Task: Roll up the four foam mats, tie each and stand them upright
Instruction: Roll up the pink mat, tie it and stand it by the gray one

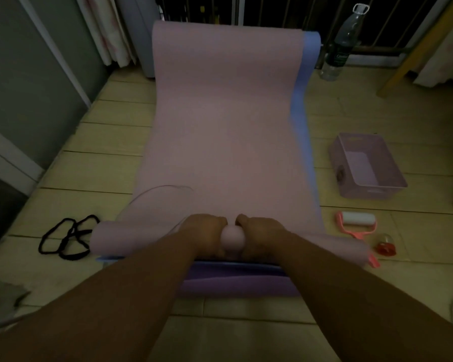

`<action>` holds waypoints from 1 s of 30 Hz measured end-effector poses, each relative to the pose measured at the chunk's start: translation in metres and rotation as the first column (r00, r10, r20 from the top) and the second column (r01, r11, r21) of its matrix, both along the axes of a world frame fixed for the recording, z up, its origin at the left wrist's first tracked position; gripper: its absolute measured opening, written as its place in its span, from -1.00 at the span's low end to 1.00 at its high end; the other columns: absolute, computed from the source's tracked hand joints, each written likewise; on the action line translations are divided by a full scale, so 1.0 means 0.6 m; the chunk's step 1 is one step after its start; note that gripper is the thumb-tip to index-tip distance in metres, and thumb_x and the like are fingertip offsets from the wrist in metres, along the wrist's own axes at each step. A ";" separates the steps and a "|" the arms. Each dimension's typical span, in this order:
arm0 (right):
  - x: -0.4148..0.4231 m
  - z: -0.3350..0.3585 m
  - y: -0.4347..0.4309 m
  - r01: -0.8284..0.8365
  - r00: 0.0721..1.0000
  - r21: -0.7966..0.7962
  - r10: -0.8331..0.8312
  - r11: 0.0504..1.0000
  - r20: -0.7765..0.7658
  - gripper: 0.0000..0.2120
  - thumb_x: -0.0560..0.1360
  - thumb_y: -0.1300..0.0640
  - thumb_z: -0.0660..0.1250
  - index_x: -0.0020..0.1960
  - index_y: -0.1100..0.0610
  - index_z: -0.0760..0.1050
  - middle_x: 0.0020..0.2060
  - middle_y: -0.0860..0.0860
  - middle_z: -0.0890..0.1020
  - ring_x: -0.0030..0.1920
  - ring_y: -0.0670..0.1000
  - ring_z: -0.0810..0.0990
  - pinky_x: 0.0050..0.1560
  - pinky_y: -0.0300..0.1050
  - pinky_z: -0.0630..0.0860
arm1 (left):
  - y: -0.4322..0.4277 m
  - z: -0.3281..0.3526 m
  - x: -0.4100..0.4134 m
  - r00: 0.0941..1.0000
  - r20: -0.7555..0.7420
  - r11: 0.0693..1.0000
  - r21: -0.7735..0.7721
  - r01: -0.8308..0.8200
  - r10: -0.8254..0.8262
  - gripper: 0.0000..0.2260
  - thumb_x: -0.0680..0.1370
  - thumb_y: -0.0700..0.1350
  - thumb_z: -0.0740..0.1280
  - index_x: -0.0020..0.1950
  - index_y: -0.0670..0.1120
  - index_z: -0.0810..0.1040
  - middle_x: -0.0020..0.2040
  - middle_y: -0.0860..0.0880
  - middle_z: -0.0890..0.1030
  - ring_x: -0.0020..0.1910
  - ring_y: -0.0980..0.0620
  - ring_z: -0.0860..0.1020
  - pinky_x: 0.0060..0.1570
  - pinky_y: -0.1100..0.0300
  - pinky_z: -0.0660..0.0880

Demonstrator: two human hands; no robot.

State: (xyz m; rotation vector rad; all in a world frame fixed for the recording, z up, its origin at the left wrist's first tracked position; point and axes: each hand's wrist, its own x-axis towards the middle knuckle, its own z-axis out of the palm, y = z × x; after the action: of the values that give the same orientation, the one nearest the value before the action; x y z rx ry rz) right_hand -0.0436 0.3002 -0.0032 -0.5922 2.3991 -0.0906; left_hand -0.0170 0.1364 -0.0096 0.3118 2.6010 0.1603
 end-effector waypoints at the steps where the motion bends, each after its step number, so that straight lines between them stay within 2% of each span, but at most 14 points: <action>1: 0.004 -0.004 0.002 -0.015 0.997 -0.019 0.014 1.000 -0.081 -0.33 0.30 -0.24 0.49 0.27 -0.03 0.31 0.14 0.05 0.53 0.06 0.11 0.54 0.06 0.00 0.42 | -0.001 0.001 -0.006 1.000 0.024 1.000 0.001 -0.017 0.017 -0.52 0.32 0.19 0.47 0.16 0.06 0.48 0.03 0.01 0.60 -0.04 -0.03 0.56 -0.03 0.11 0.48; 3: 0.008 -0.014 0.005 -0.073 0.969 0.010 0.073 0.997 -0.236 -0.27 0.27 -0.29 0.48 0.31 -0.05 0.30 0.17 0.03 0.50 0.10 0.11 0.51 0.14 0.05 0.37 | -0.006 0.001 -0.020 0.996 0.074 0.999 0.005 -0.047 0.047 -0.51 0.31 0.16 0.49 0.17 0.05 0.49 0.06 0.01 0.60 -0.05 -0.02 0.54 -0.04 0.10 0.48; 5: 0.004 -0.018 0.004 -0.101 0.957 0.063 0.115 0.993 -0.268 -0.18 0.22 -0.29 0.52 0.34 -0.07 0.27 0.19 0.02 0.50 0.13 0.12 0.51 0.16 0.09 0.38 | -0.009 0.000 -0.029 0.991 0.117 0.997 0.031 -0.066 0.062 -0.48 0.30 0.15 0.50 0.20 0.04 0.49 0.09 -0.01 0.59 -0.06 -0.01 0.52 -0.07 0.11 0.46; 9: -0.004 -0.012 0.003 -0.087 0.978 0.091 0.102 0.992 -0.180 -0.36 0.34 -0.21 0.47 0.29 -0.03 0.30 0.14 0.04 0.56 0.08 0.12 0.56 0.07 0.03 0.46 | -0.008 -0.006 -0.024 0.990 0.130 0.996 0.064 -0.057 0.048 -0.42 0.32 0.18 0.49 0.27 0.05 0.44 0.15 0.00 0.57 0.00 0.00 0.51 -0.03 0.12 0.43; 12: -0.011 -0.003 0.000 -0.033 0.999 0.086 0.036 0.996 -0.034 -0.39 0.34 -0.21 0.47 0.28 -0.02 0.36 0.12 0.02 0.56 0.08 0.10 0.55 0.06 0.00 0.46 | -0.009 -0.014 -0.007 1.000 -0.014 1.000 0.003 0.021 -0.021 -0.25 0.22 0.31 0.49 0.33 0.12 0.35 0.16 0.03 0.52 0.07 -0.04 0.50 0.06 0.04 0.42; 14: -0.015 -0.004 -0.002 -0.014 1.000 0.072 0.012 0.997 0.027 -0.38 0.32 -0.19 0.49 0.28 -0.02 0.37 0.14 0.03 0.56 0.08 0.10 0.55 0.05 -0.01 0.46 | -0.009 -0.012 -0.003 0.998 -0.028 0.998 -0.033 0.047 -0.048 -0.28 0.23 0.30 0.50 0.29 0.10 0.36 0.14 0.01 0.54 0.06 -0.06 0.53 0.05 0.05 0.45; 15: -0.015 -0.006 -0.002 -0.019 1.000 0.062 0.018 0.998 0.020 -0.37 0.32 -0.18 0.50 0.28 -0.02 0.37 0.15 0.04 0.57 0.08 0.11 0.55 0.05 -0.01 0.46 | -0.009 -0.010 -0.004 0.999 -0.005 0.999 -0.031 0.033 -0.033 -0.35 0.26 0.26 0.50 0.25 0.08 0.37 0.12 0.00 0.56 0.05 -0.07 0.55 0.01 0.07 0.47; 17: -0.010 -0.015 -0.001 -0.049 0.994 0.034 0.052 0.998 -0.100 -0.31 0.30 -0.24 0.48 0.32 -0.04 0.34 0.17 0.04 0.55 0.09 0.12 0.54 0.12 0.01 0.42 | -0.010 -0.010 -0.009 1.000 0.021 1.000 -0.026 -0.013 0.014 -0.45 0.31 0.19 0.48 0.20 0.05 0.40 0.08 -0.02 0.59 0.02 -0.07 0.56 -0.03 0.09 0.46; 19: -0.007 -0.023 0.000 -0.082 0.973 0.038 0.088 0.996 -0.214 -0.21 0.25 -0.31 0.49 0.36 -0.06 0.31 0.20 0.04 0.51 0.14 0.13 0.51 0.19 0.05 0.37 | -0.009 -0.008 -0.014 0.998 0.036 0.999 -0.026 -0.041 0.042 -0.48 0.32 0.16 0.47 0.20 0.04 0.43 0.09 -0.01 0.59 0.02 -0.06 0.56 -0.04 0.10 0.45; 21: -0.005 -0.029 0.000 -0.096 0.968 0.069 0.109 0.993 -0.225 -0.19 0.22 -0.31 0.51 0.35 -0.06 0.30 0.21 0.04 0.50 0.15 0.14 0.51 0.19 0.07 0.37 | -0.007 -0.009 -0.019 0.996 0.066 0.998 -0.025 -0.057 0.059 -0.50 0.33 0.14 0.48 0.20 0.04 0.45 0.10 -0.01 0.59 0.03 -0.05 0.55 -0.04 0.11 0.44; 23: -0.004 -0.028 -0.001 -0.050 0.975 0.075 0.065 0.996 -0.213 -0.30 0.26 -0.26 0.50 0.28 -0.05 0.33 0.16 0.03 0.54 0.10 0.12 0.55 0.12 0.04 0.42 | -0.004 -0.007 -0.018 0.998 0.044 0.999 -0.011 -0.049 0.049 -0.51 0.33 0.16 0.47 0.19 0.06 0.45 0.10 0.00 0.58 0.03 -0.04 0.54 -0.03 0.11 0.41; 25: -0.008 -0.024 -0.002 0.026 0.987 0.068 -0.015 0.997 -0.162 -0.42 0.32 -0.21 0.47 0.23 -0.04 0.37 0.11 0.01 0.58 0.06 0.09 0.57 0.06 -0.01 0.47 | -0.005 -0.010 -0.010 0.995 -0.103 1.000 -0.026 -0.004 0.001 -0.46 0.30 0.26 0.41 0.21 0.09 0.43 0.11 0.01 0.54 0.05 -0.04 0.50 0.04 0.06 0.36; 27: -0.016 -0.018 -0.002 0.075 0.995 0.060 -0.070 0.995 -0.072 -0.43 0.31 -0.20 0.48 0.22 -0.04 0.41 0.08 0.00 0.58 0.05 0.08 0.57 0.00 -0.05 0.47 | -0.002 -0.017 0.000 0.977 -0.207 0.997 -0.069 0.031 -0.044 -0.34 0.27 0.36 0.39 0.28 0.11 0.39 0.15 0.02 0.49 0.10 -0.05 0.48 0.10 0.03 0.33; 30: -0.022 -0.014 0.001 0.054 0.999 0.029 -0.054 0.998 -0.003 -0.39 0.26 -0.19 0.52 0.23 -0.05 0.42 0.10 0.01 0.60 0.01 0.08 0.57 -0.05 -0.07 0.45 | 0.004 -0.015 -0.001 0.989 -0.145 0.994 -0.111 0.021 -0.037 -0.37 0.30 0.31 0.44 0.27 0.08 0.40 0.13 0.00 0.55 0.06 -0.06 0.54 0.06 0.06 0.40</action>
State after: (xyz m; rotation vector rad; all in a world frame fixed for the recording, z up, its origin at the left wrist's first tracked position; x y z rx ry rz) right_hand -0.0570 0.3006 -0.0115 -0.5143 2.4144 -0.0781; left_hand -0.0177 0.1390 -0.0189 0.3340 2.7371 -0.0160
